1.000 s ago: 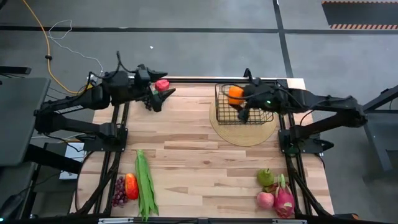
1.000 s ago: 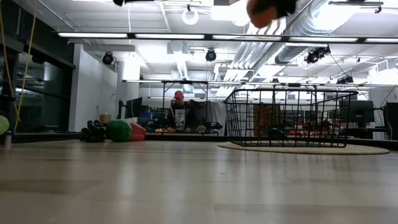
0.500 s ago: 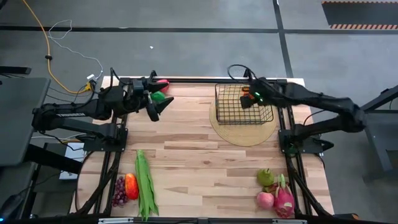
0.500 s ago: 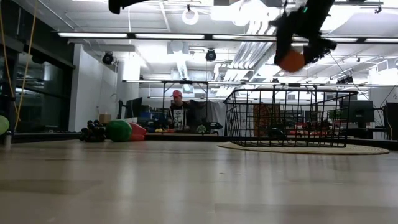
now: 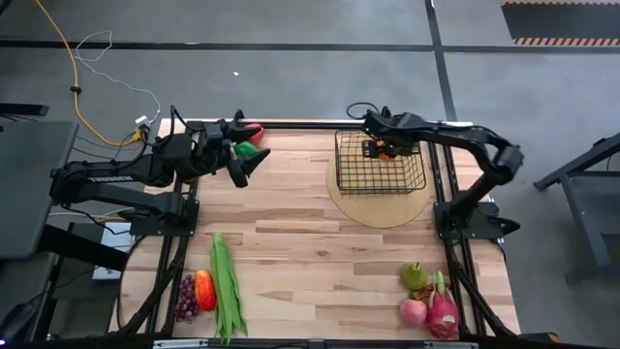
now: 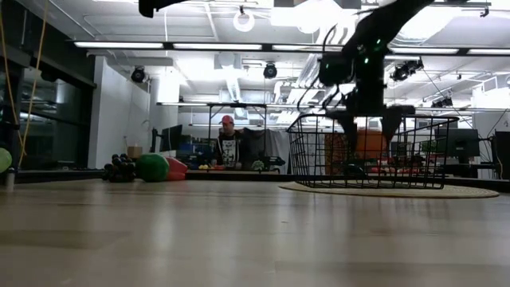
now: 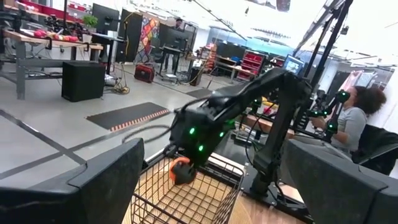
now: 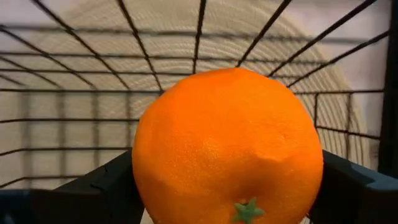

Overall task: Build produce basket
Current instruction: Put the orange into the black wire basket

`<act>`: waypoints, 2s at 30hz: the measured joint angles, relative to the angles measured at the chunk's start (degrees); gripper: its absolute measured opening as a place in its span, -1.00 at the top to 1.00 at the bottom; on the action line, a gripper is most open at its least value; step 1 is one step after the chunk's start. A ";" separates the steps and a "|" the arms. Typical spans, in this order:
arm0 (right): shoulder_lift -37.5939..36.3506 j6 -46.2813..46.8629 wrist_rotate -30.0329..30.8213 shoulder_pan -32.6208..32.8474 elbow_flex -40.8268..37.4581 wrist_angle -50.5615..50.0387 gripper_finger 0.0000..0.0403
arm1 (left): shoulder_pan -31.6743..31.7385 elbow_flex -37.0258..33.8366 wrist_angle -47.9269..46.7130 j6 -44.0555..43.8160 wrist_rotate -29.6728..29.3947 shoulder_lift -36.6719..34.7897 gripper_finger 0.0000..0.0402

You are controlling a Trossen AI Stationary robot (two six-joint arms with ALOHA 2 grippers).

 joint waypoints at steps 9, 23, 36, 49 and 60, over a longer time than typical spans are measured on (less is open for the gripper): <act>8.48 1.00 -0.27 -0.01 0.04 1.20 -0.58 | 0.00 0.00 0.10 -0.02 -0.11 0.02 -0.87; 9.43 5.97 2.28 -1.39 0.09 1.51 -0.80 | -0.02 0.00 0.12 -0.02 -0.10 0.02 -0.87; 9.43 3.27 1.23 -2.18 0.09 1.05 -0.82 | -0.02 0.00 0.09 0.42 -0.10 0.02 -0.87; 9.43 3.63 1.55 -2.56 0.24 0.58 -0.82 | -0.02 0.00 0.11 0.09 -0.10 0.02 -0.87; 9.41 2.01 0.68 -2.57 0.24 1.25 -0.97 | 0.00 0.00 0.10 0.00 0.43 0.02 -0.87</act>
